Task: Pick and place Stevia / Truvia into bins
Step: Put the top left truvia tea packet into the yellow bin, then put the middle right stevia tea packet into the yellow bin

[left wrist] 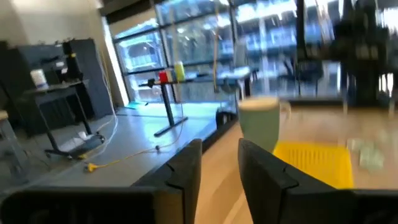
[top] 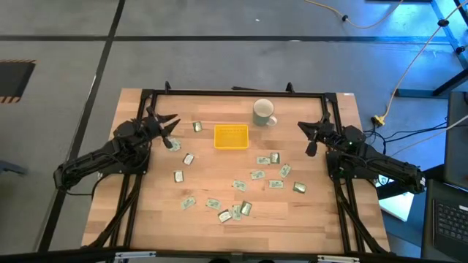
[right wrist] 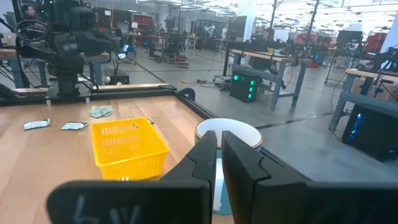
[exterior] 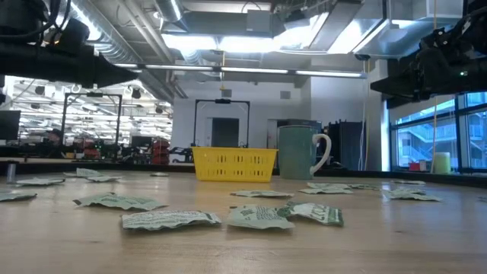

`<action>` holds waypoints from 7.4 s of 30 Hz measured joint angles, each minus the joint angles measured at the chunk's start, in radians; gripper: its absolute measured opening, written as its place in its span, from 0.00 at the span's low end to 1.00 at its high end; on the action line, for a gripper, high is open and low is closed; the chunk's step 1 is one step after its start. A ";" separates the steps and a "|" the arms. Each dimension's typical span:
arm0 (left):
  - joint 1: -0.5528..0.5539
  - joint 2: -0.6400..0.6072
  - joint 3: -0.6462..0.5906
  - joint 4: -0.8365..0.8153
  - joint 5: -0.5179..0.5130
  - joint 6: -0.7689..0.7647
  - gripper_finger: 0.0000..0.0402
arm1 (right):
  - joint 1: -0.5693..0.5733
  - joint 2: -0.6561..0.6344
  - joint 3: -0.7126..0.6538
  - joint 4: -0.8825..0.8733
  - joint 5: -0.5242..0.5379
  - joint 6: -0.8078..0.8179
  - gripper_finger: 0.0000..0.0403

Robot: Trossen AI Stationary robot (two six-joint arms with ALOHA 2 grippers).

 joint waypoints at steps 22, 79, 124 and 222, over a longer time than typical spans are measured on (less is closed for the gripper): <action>0.013 0.777 0.356 -0.178 -0.082 -0.262 0.24 | -0.001 0.000 0.000 0.040 0.093 -0.131 0.07; 0.087 1.642 0.779 -0.486 -0.039 -0.274 0.11 | -0.001 0.000 0.000 0.015 0.090 -0.127 0.07; -0.153 1.605 0.776 0.003 0.222 -0.078 0.03 | -0.001 0.000 0.000 0.014 0.090 -0.127 0.07; -0.153 1.101 0.387 0.562 0.245 0.008 0.16 | 0.361 1.245 0.388 0.187 -0.113 -0.019 0.08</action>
